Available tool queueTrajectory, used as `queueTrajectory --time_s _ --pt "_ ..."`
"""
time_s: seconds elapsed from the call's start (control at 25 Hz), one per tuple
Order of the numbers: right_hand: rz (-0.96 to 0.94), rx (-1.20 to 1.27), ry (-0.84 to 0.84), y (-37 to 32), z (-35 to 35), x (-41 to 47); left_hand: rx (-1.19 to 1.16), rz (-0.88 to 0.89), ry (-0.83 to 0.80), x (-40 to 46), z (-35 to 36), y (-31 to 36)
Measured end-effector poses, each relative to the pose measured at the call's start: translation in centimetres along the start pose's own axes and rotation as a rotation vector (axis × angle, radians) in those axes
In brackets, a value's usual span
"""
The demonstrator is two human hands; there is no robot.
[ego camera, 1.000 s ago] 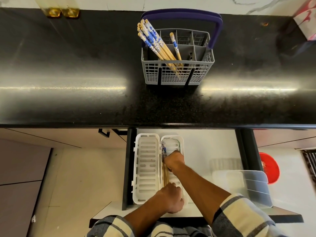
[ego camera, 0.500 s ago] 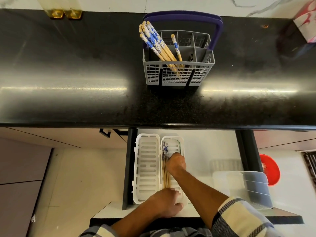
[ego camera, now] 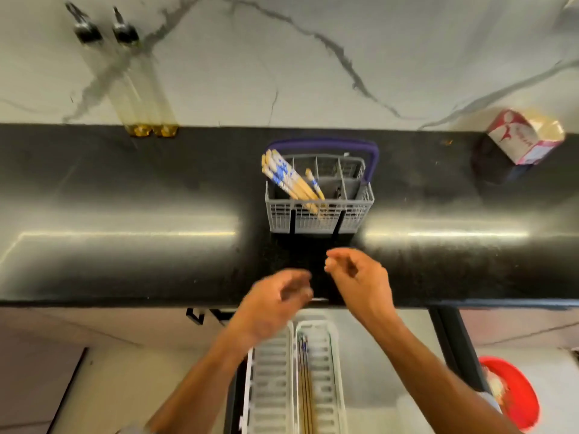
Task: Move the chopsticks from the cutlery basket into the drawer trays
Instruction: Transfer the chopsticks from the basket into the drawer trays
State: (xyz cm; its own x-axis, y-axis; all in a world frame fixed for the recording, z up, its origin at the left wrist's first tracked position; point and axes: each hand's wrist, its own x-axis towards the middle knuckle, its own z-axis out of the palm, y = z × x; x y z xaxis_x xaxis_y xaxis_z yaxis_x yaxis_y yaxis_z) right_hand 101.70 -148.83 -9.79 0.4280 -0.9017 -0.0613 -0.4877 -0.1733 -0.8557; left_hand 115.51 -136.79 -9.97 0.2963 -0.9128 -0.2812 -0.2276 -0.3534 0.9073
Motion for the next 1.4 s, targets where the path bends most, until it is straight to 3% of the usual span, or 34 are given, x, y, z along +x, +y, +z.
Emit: queueTrajectory --time_s 0.08,0.2,0.4,0.6,0.72,0.96,1.4 --pt "-0.147 0.081 0.077 -4.5 -2.0 2.4 -0.053 0.189 0.253 2.8 -3.6 3.7" --pt "-0.285 0.147 0.116 -9.5 -3.3 5.7 -0.085 0.345 0.475 5.5 -7.9 9.3" --pt "-0.309 -0.233 -0.122 -10.8 -2.3 9.9 0.085 0.21 0.653 8.2 -10.6 11.5" --pt "-0.312 -0.455 -0.239 -10.7 -0.4 12.6 0.08 0.042 0.59 9.5 -9.6 9.9" --pt "-0.328 -0.479 -0.292 -10.8 0.4 13.6 -0.062 0.007 0.553 10.0 -9.0 9.3" --pt "-0.318 -0.442 -0.418 -10.2 1.4 15.3 -0.182 0.033 0.505 10.6 -8.7 8.8" --pt "-0.361 -0.448 -0.433 -10.6 0.8 16.6 -0.219 0.037 0.479 11.8 -8.9 8.3"
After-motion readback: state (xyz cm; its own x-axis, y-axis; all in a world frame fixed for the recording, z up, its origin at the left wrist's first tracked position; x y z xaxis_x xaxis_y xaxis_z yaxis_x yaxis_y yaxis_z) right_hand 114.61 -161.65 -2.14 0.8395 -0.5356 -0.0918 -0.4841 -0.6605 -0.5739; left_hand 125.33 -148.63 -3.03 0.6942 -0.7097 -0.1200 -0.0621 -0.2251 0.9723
